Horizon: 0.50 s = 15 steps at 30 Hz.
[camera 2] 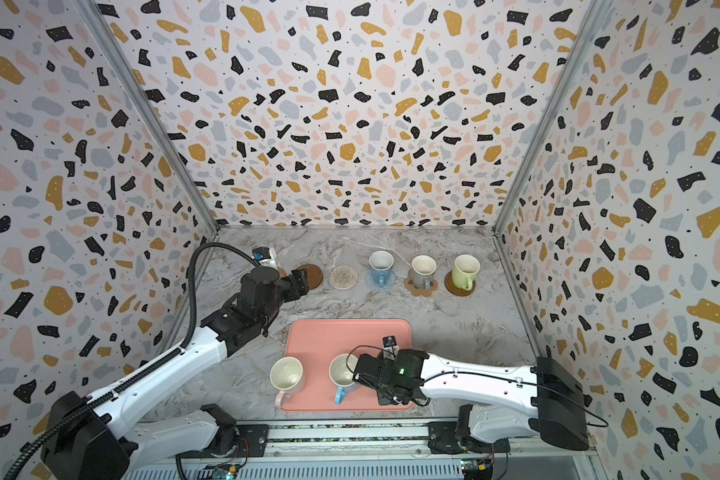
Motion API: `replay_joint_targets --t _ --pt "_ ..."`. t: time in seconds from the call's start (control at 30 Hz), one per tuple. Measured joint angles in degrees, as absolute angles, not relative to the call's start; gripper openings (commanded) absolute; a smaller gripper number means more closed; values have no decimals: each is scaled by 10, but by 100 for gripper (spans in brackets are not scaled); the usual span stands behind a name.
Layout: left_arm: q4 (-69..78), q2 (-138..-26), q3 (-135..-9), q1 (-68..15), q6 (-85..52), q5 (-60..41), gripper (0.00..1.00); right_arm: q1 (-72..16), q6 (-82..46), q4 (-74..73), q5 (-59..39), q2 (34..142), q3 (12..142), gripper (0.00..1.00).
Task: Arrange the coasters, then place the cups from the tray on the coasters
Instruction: 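Lower the right gripper onto the grey mug rim and close it, then lift the grey mug with the right gripper and carry it over the multicolour coaster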
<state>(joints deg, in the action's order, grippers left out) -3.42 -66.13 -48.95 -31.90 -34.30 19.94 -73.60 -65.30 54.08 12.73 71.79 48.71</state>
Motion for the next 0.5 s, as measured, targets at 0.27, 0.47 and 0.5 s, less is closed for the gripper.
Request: replay_joint_targets --t 0.27,0.47,0.5 --pt "-38 -646 -489 -318 -343 200 85 -737 -653 543 145 724 494 8" --pt "-35 -632 -481 -315 -346 209 86 -730 -638 557 157 729 527 7" --pt "-33 -629 -478 -315 -347 211 86 -726 -633 557 159 729 533 6"
